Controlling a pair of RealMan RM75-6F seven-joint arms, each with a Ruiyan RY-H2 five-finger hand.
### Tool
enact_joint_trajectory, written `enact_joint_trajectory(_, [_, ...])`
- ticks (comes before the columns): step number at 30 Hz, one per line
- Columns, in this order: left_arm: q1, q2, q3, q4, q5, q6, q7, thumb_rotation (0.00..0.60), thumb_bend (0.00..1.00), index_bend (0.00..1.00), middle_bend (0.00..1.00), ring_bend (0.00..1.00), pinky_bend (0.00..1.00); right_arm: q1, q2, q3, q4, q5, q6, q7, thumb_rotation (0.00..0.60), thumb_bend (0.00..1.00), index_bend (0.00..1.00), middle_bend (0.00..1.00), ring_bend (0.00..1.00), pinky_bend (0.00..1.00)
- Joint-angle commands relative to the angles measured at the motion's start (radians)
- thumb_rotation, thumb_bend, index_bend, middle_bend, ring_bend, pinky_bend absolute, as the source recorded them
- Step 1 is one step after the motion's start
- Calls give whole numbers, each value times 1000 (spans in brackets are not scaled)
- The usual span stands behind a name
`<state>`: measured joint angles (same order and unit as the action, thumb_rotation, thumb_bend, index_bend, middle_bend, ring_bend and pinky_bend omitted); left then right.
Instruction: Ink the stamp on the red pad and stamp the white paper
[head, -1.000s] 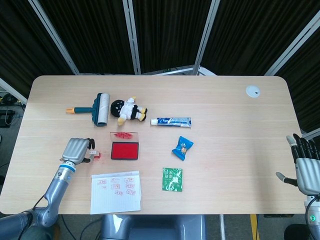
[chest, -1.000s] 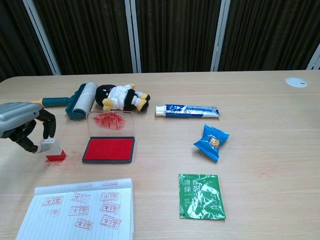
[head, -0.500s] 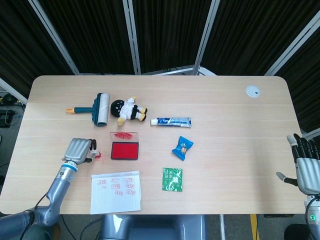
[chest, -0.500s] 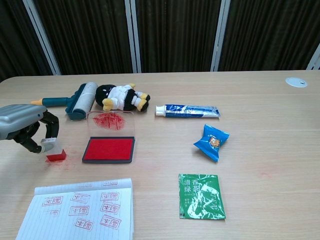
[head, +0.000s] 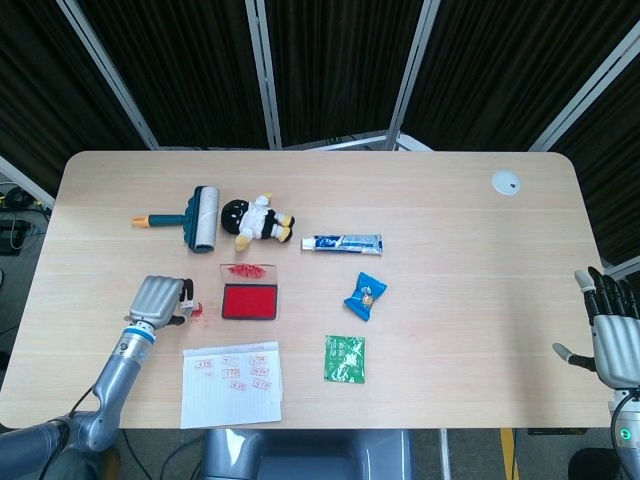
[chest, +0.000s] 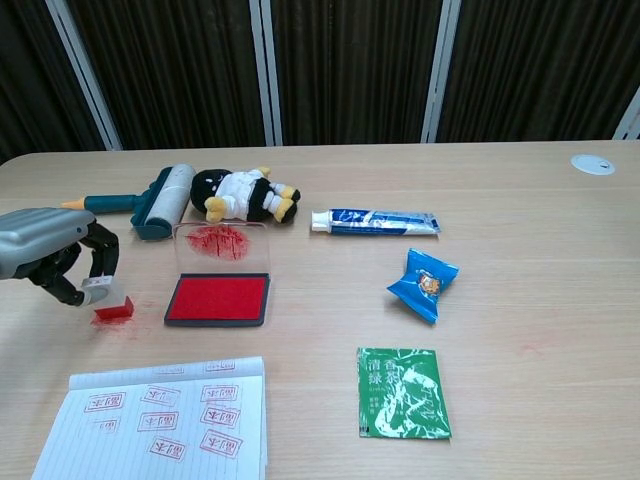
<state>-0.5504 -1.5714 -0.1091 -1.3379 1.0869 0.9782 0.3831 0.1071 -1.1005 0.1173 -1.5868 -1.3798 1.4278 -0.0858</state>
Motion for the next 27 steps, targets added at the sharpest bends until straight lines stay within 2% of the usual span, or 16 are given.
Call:
enact_joint_trajectory(1, [0, 19, -7, -26, 7, 2, -20, 600, 388, 544, 547, 758, 779, 0, 0, 0, 0, 0, 0, 0, 600, 0, 0, 0, 0, 0])
enact_joint_trajectory(8, [-12, 115, -27, -156, 49, -3, -69, 600, 480, 548, 552, 796, 771, 0, 1, 1, -4, 0, 2, 1, 600, 0, 0, 0, 0, 0])
enact_joint_trajectory(13, [-59, 162, -40, -213, 48, -76, -73, 600, 490, 549, 552, 798, 760, 2, 1, 5, -2, 12, -6, 1, 600, 0, 0, 0, 0, 0])
enact_joint_trajectory(19, [-127, 178, -58, -217, 40, -193, -119, 600, 490, 549, 552, 799, 747, 6, 1, 13, 4, 35, -19, 1, 600, 0, 0, 0, 0, 0])
enact_joint_trajectory(27, [-180, 133, -58, -145, 71, -243, -162, 600, 490, 554, 553, 799, 746, 11, -3, 24, 28, 79, -46, 10, 600, 0, 0, 0, 0, 0])
